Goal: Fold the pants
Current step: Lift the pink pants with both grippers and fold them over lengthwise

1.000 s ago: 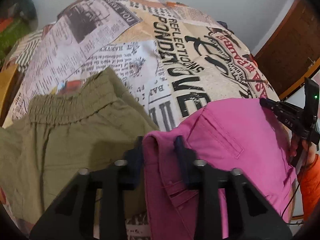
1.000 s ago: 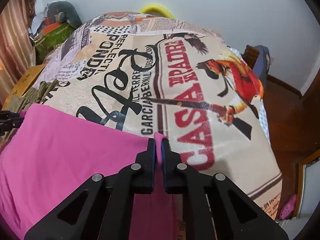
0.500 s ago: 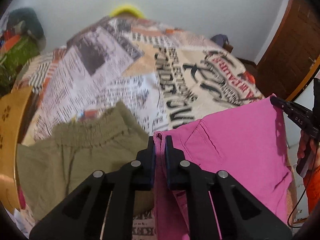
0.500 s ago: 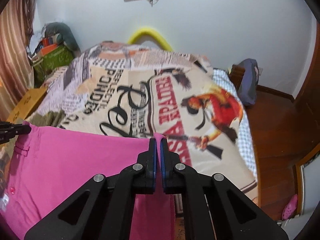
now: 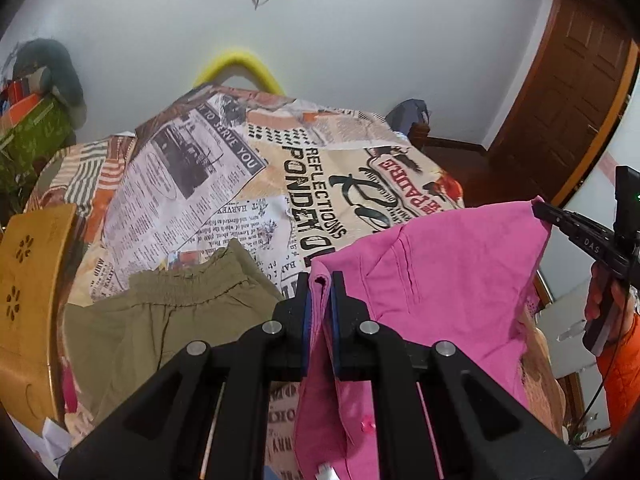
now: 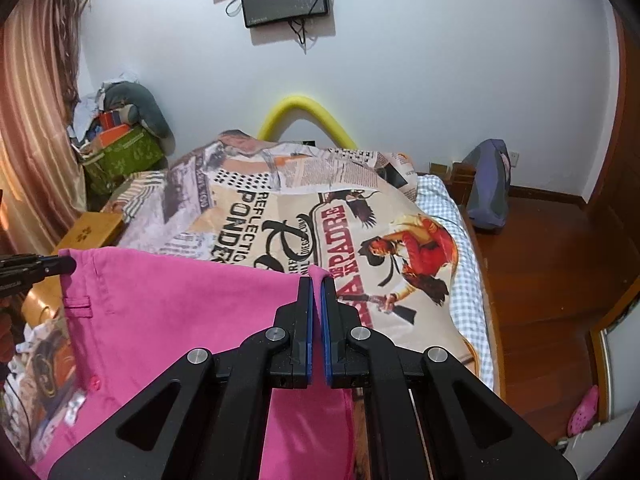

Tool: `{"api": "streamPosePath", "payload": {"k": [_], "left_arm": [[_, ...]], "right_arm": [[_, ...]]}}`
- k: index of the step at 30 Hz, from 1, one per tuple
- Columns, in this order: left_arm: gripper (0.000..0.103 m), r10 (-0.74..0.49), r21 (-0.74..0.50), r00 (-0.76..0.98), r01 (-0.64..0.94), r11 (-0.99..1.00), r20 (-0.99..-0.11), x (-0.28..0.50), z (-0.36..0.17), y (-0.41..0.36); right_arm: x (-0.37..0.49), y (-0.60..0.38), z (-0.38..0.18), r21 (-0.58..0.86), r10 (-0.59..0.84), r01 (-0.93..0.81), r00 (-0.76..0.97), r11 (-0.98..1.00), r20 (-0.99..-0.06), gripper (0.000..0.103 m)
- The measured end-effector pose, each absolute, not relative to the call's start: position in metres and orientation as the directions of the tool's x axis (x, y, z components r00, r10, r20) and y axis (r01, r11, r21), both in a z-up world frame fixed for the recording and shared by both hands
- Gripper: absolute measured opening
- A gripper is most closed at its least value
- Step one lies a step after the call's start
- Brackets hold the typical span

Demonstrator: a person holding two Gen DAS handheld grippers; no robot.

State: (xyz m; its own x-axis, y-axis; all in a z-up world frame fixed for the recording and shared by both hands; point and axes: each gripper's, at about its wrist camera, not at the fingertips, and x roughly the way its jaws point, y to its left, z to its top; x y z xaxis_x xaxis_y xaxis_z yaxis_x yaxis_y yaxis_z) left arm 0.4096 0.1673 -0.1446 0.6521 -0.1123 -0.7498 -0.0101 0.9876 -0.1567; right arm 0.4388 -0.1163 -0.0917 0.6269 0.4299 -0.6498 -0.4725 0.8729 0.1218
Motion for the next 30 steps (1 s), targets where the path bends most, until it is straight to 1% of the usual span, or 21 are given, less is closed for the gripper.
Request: {"api": "streamPosePath", "payload": {"k": [15, 22, 30], "left_arm": [[0.008, -0.109, -0.111, 0.681, 0.041, 0.993, -0.724, 0.312, -0.097, 0.137], [0.008, -0.102, -0.080, 0.687, 0.065, 0.995, -0.720, 0.268, -0.095, 0.123], [0.008, -0.097, -0.046, 0.683, 0.092, 0.995, -0.724, 0.222, -0.108, 0.111]], "right_arm": [[0.346, -0.144, -0.049, 0.140, 0.458, -0.472, 0.672, 0.870, -0.582, 0.003], [0.308, -0.155, -0.053, 0.161, 0.466, -0.465, 0.670, 0.870, -0.578, 0.003], [0.262, -0.161, -0.065, 0.131, 0.459, -0.486, 0.652, 0.864, -0.604, 0.003]]}}
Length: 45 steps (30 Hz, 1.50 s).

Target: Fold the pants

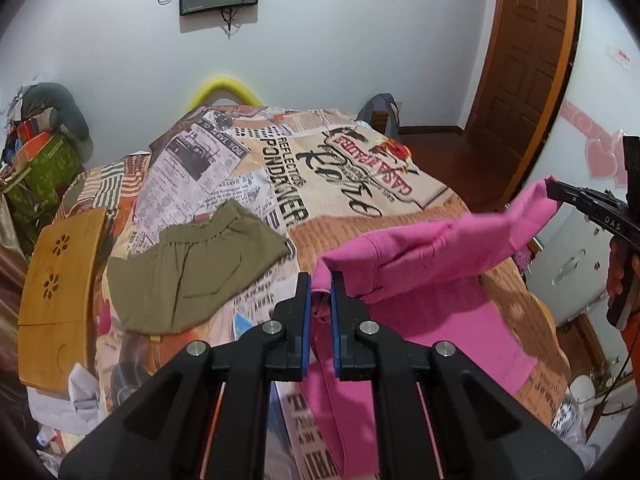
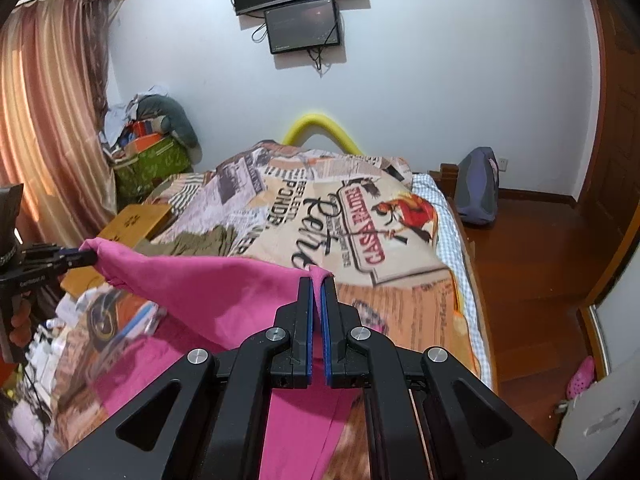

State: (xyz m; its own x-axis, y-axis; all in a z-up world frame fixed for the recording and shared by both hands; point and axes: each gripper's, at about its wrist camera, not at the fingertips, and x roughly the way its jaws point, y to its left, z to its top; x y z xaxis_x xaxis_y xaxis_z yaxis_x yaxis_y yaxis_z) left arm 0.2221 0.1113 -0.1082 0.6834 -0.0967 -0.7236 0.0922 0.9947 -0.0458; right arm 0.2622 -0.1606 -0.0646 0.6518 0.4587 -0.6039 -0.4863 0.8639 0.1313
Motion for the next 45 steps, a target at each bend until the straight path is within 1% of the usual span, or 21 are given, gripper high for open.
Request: {"api": "streamPosePath", "payload": {"k": [9, 15, 19, 25, 27, 28, 29, 32, 36, 39, 40, 41, 42, 43, 45], "left_arm": [[0.008, -0.093, -0.017, 0.642, 0.124, 0.992, -0.761, 0.185, -0.147, 0.098], [0.008, -0.096, -0.010, 0.605, 0.145, 0.989, -0.790, 0.163, -0.180, 0.095], [0.008, -0.105, -0.018, 0.592, 0.150, 0.989, -0.799, 0.150, -0.194, 0.095], [0.008, -0.070, 0.021, 0.584, 0.148, 0.989, -0.809, 0.127, -0.211, 0.087], [0.012, -0.060, 0.032, 0.573, 0.149, 0.988, -0.818, 0.121, -0.216, 0.085], [0.017, -0.062, 0.030, 0.569, 0.152, 0.988, -0.820, 0.118, -0.217, 0.084], [0.021, -0.067, 0.027, 0.566, 0.156, 0.987, -0.822, 0.114, -0.218, 0.083], [0.024, -0.068, 0.030, 0.570, 0.160, 0.987, -0.819, 0.104, -0.216, 0.081], [0.029, -0.062, 0.048, 0.589, 0.169, 0.984, -0.806, 0.094, -0.204, 0.075], [0.042, -0.063, 0.068, 0.627, 0.183, 0.981, -0.776, 0.088, -0.188, 0.065], [0.050, -0.068, 0.069, 0.638, 0.188, 0.980, -0.767, 0.087, -0.183, 0.062], [0.055, -0.082, 0.065, 0.648, 0.198, 0.978, -0.757, 0.086, -0.178, 0.057], [0.064, -0.090, 0.061, 0.652, 0.205, 0.977, -0.753, 0.087, -0.175, 0.054], [0.069, -0.099, 0.061, 0.653, 0.218, 0.974, -0.751, 0.089, -0.173, 0.048], [0.069, -0.097, 0.082, 0.647, 0.240, 0.967, -0.756, 0.094, -0.174, 0.039]], "right_arm": [[0.225, -0.169, -0.101, 0.155, 0.458, -0.483, 0.610, 0.862, -0.646, 0.003], [0.203, -0.175, -0.139, 0.150, 0.429, -0.471, 0.567, 0.869, -0.703, 0.003], [0.189, -0.180, -0.161, 0.177, 0.430, -0.462, 0.527, 0.869, -0.733, 0.003], [0.173, -0.183, -0.178, 0.202, 0.430, -0.456, 0.480, 0.867, -0.765, 0.004], [0.170, -0.184, -0.181, 0.203, 0.424, -0.451, 0.469, 0.869, -0.775, 0.006], [0.168, -0.185, -0.182, 0.200, 0.415, -0.445, 0.463, 0.873, -0.783, 0.009], [0.167, -0.186, -0.182, 0.194, 0.407, -0.441, 0.461, 0.876, -0.788, 0.014], [0.158, -0.190, -0.177, 0.176, 0.397, -0.442, 0.479, 0.880, -0.783, 0.027], [0.147, -0.190, -0.164, 0.151, 0.396, -0.458, 0.503, 0.876, -0.768, 0.029], [0.139, -0.181, -0.151, 0.149, 0.426, -0.497, 0.510, 0.855, -0.747, 0.029], [0.136, -0.176, -0.146, 0.145, 0.440, -0.516, 0.511, 0.844, -0.738, 0.031], [0.134, -0.169, -0.142, 0.144, 0.455, -0.537, 0.509, 0.832, -0.731, 0.033], [0.132, -0.164, -0.141, 0.143, 0.464, -0.549, 0.507, 0.824, -0.726, 0.034], [0.129, -0.155, -0.138, 0.144, 0.483, -0.573, 0.500, 0.807, -0.719, 0.035], [0.127, -0.141, -0.136, 0.142, 0.512, -0.614, 0.483, 0.776, -0.711, 0.035]]}}
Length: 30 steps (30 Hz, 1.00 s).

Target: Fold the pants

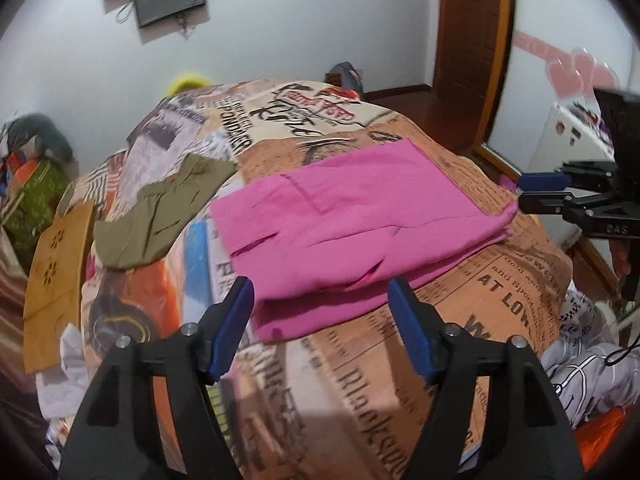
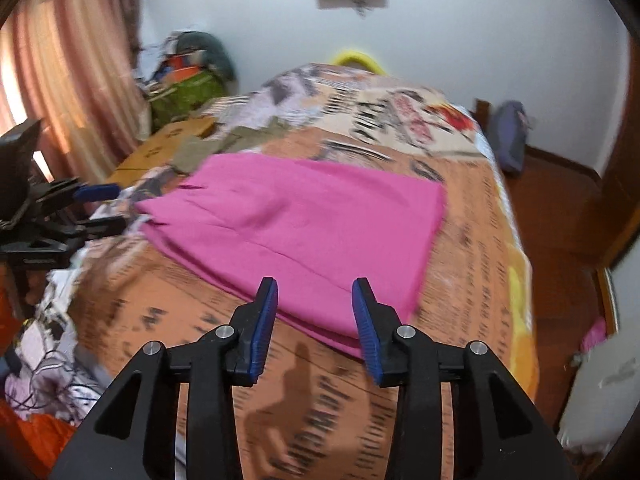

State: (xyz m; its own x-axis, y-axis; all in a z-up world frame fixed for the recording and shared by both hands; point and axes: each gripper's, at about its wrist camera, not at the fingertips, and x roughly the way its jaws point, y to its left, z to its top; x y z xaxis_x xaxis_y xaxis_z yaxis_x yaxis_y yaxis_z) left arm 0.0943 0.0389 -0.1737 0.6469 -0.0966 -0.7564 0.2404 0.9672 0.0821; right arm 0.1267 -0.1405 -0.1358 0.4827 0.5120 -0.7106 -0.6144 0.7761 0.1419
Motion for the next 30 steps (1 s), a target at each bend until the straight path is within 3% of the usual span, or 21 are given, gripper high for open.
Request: {"api": "streamPosePath", "payload": {"k": [10, 19, 21, 26, 30], "left_arm": [[0.069, 0.002, 0.231, 0.594, 0.309, 0.923, -0.804, 0.128, -0.217, 0.007], [0.068, -0.065, 0.180, 0.618, 0.326, 0.928, -0.784, 0.133, -0.212, 0.003], [0.065, -0.077, 0.177, 0.619, 0.338, 0.925, -0.782, 0.132, -0.211, 0.001], [0.042, -0.104, 0.168, 0.617, 0.368, 0.915, -0.780, 0.131, -0.213, -0.003], [0.023, -0.105, 0.160, 0.613, 0.363, 0.918, -0.783, 0.132, -0.218, -0.002]], "right_arm": [[0.134, -0.084, -0.163, 0.146, 0.542, -0.695, 0.391, 0.704, -0.744, 0.036], [0.142, -0.065, -0.177, 0.127, 0.527, -0.709, 0.378, 0.693, -0.761, 0.036], [0.143, -0.064, -0.178, 0.124, 0.525, -0.705, 0.386, 0.698, -0.759, 0.035], [0.147, -0.071, -0.180, 0.131, 0.517, -0.686, 0.396, 0.716, -0.759, 0.034], [0.150, -0.081, -0.180, 0.152, 0.527, -0.667, 0.406, 0.729, -0.747, 0.014]]}}
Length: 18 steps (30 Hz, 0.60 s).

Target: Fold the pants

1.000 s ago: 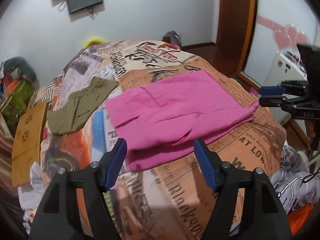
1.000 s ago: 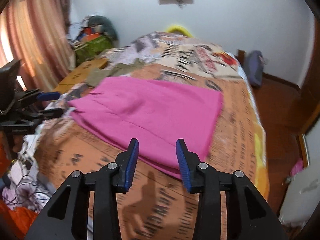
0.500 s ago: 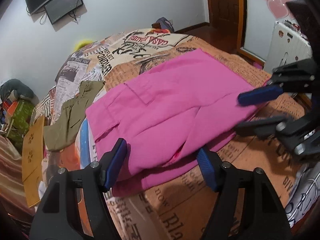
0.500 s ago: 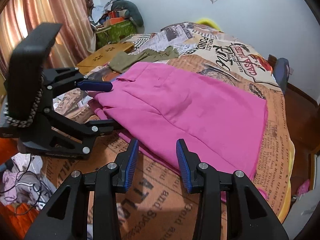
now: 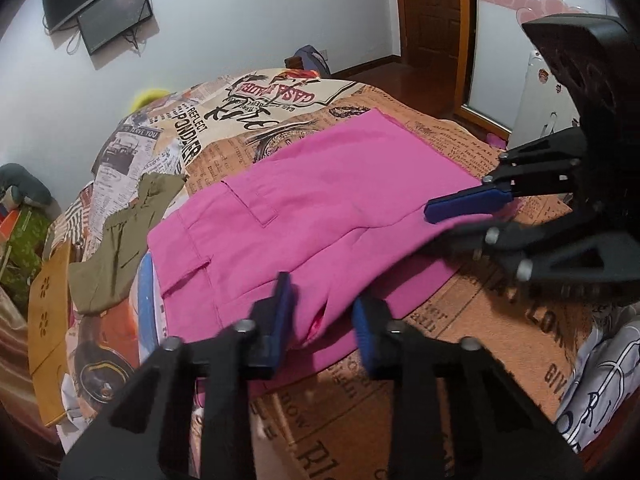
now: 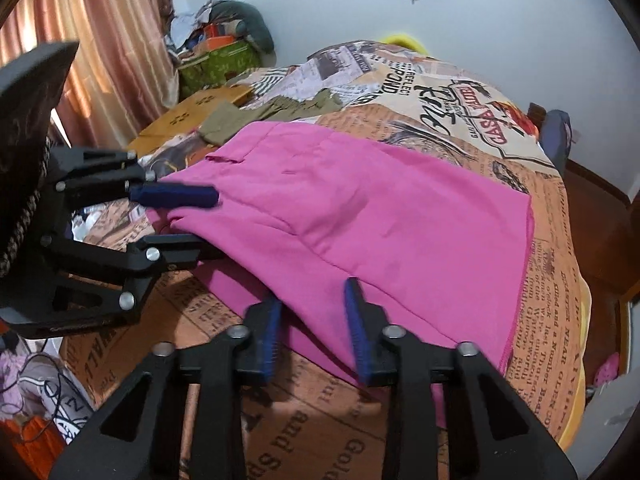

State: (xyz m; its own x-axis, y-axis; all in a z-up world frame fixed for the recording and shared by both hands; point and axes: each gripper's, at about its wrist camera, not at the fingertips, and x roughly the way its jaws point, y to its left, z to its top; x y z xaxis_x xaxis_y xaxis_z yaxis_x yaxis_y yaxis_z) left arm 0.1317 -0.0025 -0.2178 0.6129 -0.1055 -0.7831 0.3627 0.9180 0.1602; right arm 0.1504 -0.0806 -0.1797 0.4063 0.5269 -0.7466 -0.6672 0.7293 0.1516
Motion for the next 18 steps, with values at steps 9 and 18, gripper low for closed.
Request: {"api": "streamPosePath", "payload": {"k": [9, 18], "left_arm": [[0.015, -0.126, 0.125, 0.612, 0.350, 0.928, -0.781, 0.122, -0.217, 0.002], [0.016, -0.128, 0.117, 0.579, 0.367, 0.923, -0.805, 0.116, -0.226, 0.007]], "right_arm": [[0.145, -0.086, -0.178, 0.162, 0.547, -0.673, 0.412, 0.722, -0.729, 0.008], [0.148, -0.103, -0.185, 0.205, 0.537, -0.649, 0.366, 0.733, -0.760, 0.016]]}}
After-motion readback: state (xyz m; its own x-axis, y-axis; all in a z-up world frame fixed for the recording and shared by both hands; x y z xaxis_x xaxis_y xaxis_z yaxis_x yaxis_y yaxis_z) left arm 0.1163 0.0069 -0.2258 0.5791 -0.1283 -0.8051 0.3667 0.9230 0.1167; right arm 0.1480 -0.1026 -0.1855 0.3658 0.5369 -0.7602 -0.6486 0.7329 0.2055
